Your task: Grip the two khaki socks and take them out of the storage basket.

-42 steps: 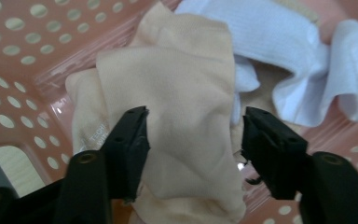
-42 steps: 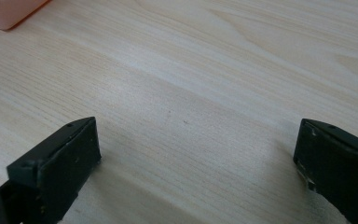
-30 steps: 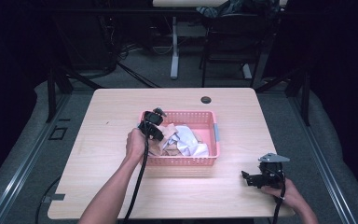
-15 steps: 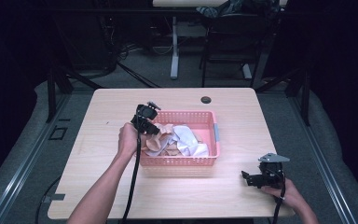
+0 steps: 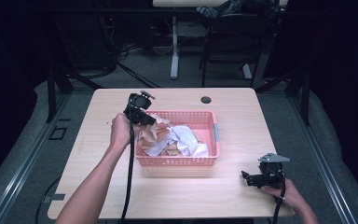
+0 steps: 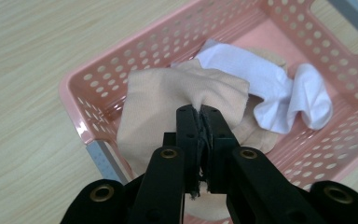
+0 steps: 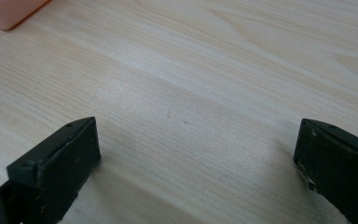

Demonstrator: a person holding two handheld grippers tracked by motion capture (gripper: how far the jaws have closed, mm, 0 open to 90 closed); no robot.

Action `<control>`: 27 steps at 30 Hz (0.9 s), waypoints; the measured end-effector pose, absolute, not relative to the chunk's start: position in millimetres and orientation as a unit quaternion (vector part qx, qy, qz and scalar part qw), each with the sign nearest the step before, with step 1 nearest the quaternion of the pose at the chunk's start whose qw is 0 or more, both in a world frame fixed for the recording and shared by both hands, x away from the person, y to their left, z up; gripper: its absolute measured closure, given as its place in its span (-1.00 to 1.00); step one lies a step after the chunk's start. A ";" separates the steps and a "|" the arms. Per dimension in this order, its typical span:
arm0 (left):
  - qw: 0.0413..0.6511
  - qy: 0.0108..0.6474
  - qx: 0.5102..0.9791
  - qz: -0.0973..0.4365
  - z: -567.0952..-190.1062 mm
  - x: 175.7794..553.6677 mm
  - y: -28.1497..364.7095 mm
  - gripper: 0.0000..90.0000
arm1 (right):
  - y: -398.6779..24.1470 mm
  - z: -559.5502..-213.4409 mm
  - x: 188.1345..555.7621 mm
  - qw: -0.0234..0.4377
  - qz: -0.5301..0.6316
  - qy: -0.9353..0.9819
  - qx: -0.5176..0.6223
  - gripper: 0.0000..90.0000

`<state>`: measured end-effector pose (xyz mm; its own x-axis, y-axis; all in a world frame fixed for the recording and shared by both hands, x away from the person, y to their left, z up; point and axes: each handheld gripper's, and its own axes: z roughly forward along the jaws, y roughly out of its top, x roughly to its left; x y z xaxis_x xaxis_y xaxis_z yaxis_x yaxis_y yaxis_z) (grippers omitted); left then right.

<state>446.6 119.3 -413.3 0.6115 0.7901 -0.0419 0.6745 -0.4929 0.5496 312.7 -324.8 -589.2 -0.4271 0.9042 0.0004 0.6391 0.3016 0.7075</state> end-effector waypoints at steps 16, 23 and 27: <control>0.287 0.435 0.844 0.129 -373.0 441.5 140.6 0.92 | -324.7 -589.3 312.7 0.205 0.324 0.780 0.494 -1.00; 0.291 0.443 0.836 0.143 -355.8 437.7 161.1 0.92 | -324.7 -589.3 312.7 0.206 0.324 0.780 0.494 -1.00; 0.288 0.449 0.832 0.151 -351.5 434.4 173.8 0.92 | -324.7 -589.3 312.7 0.205 0.324 0.780 0.494 -1.00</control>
